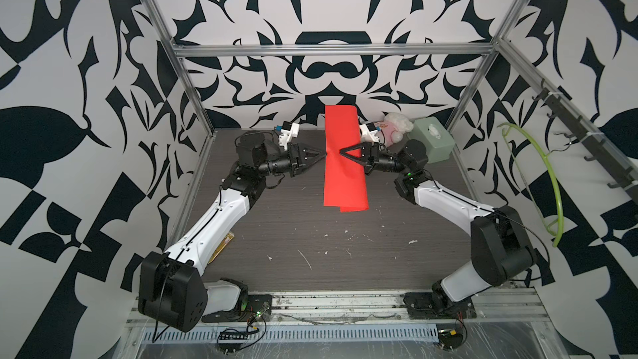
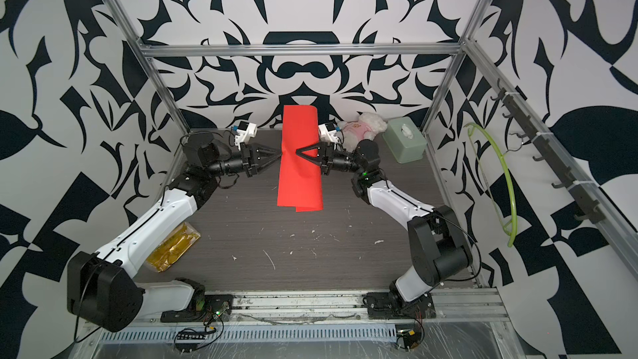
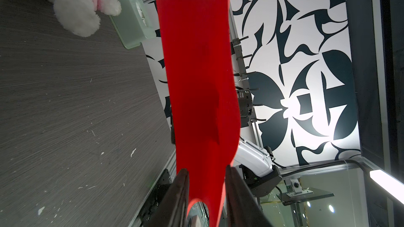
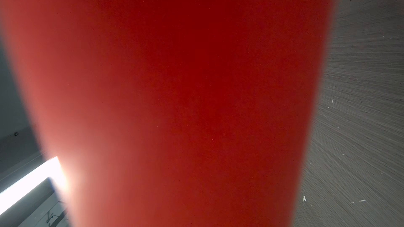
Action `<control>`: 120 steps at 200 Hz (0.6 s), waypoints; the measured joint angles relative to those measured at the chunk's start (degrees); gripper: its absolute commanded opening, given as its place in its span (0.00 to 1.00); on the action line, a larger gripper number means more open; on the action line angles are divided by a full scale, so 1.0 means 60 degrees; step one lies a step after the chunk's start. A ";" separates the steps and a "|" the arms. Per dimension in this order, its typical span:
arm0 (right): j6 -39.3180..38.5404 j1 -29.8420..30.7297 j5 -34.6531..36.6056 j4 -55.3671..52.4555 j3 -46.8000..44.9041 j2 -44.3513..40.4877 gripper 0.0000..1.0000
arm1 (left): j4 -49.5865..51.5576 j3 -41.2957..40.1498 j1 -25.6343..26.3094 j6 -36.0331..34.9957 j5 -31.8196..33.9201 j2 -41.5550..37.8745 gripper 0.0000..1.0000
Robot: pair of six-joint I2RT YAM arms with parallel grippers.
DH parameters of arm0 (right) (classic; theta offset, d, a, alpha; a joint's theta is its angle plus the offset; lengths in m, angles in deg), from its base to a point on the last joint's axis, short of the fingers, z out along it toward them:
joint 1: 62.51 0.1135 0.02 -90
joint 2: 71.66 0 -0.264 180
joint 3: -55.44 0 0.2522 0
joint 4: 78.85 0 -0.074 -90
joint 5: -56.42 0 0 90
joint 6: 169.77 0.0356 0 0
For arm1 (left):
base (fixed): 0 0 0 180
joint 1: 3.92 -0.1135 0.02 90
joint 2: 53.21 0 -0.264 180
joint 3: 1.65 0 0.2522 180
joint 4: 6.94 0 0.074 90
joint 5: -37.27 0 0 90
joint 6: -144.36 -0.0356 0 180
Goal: Fold the rectangular paper in half along the long edge
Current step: Fold the paper.
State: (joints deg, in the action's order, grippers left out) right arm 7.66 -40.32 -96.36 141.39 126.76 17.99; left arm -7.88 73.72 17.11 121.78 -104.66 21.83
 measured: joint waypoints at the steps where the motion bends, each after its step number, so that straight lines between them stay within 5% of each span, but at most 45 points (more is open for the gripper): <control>1: 0.0000 -0.0004 0.0000 -0.0004 0.0000 0.0000 0.48 | 0.0007 0.0000 0.0000 0.0000 -0.0004 0.0000 0.35; 120: -0.0102 -0.0011 -0.0004 -0.0189 0.0004 -0.0280 0.48 | 0.0073 0.0015 0.0138 -0.0164 -0.0117 -0.0375 0.37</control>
State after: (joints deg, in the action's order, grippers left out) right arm 7.05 -40.38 -96.39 140.25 126.78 16.31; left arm -7.44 73.80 17.94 120.80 -105.35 19.58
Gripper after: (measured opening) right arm 0.482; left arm 0.371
